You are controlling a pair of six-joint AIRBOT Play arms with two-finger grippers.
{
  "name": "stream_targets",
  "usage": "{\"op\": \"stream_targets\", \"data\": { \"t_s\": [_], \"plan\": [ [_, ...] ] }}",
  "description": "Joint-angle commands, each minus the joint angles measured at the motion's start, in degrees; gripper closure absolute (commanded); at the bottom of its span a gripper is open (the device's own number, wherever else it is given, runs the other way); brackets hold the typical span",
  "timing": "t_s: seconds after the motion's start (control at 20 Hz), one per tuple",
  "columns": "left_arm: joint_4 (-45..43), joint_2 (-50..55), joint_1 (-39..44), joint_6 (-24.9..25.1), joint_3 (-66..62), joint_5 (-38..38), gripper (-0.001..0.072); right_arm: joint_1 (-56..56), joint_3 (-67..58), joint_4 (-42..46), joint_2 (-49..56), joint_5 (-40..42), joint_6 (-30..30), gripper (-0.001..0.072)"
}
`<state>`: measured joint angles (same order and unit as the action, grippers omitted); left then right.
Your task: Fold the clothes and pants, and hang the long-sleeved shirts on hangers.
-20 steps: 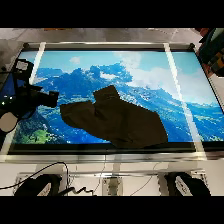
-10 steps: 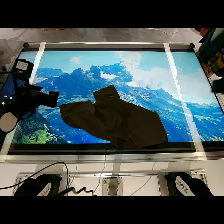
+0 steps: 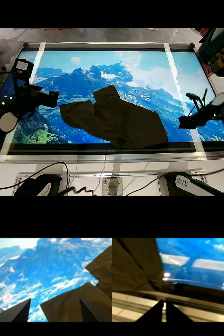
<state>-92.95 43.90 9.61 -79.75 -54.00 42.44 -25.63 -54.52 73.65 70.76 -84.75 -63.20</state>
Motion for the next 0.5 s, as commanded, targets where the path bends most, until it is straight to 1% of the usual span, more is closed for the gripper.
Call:
{"op": "stream_targets", "data": {
  "t_s": [0.0, 0.05, 0.15, 0.3, 0.35, 0.45],
  "plan": [
    [0.59, 0.00, 0.00, 0.00, 0.02, 0.00, 0.0007, -9.84, 6.97, -9.97, 1.42, 1.75, -0.68, 0.0355],
    [0.59, 0.00, 0.00, 0.00, 0.02, 0.11, 0.0007, -11.28, 8.57, -9.94, 1.42, 3.48, -2.21, 0.0270],
    [1.11, 0.22, 0.00, 0.00, 0.02, 0.79, 0.0007, -11.93, 12.20, -10.21, 1.44, 7.23, -2.27, 0.0264],
    [4.13, 1.55, 0.02, 0.00, 0.02, 2.03, 0.0007, -11.82, 17.18, -14.34, 1.68, 14.40, -1.73, 0.0263],
    [5.01, 2.14, 0.04, 0.00, 0.02, 2.05, 0.0007, -11.82, 18.03, -15.89, 2.36, 15.65, -1.73, 0.0263],
    [6.10, 3.78, 0.02, -0.02, 0.02, 2.14, 0.0007, -11.82, 18.40, -18.03, 5.09, 15.56, -1.84, 0.0264]
  ]
}}
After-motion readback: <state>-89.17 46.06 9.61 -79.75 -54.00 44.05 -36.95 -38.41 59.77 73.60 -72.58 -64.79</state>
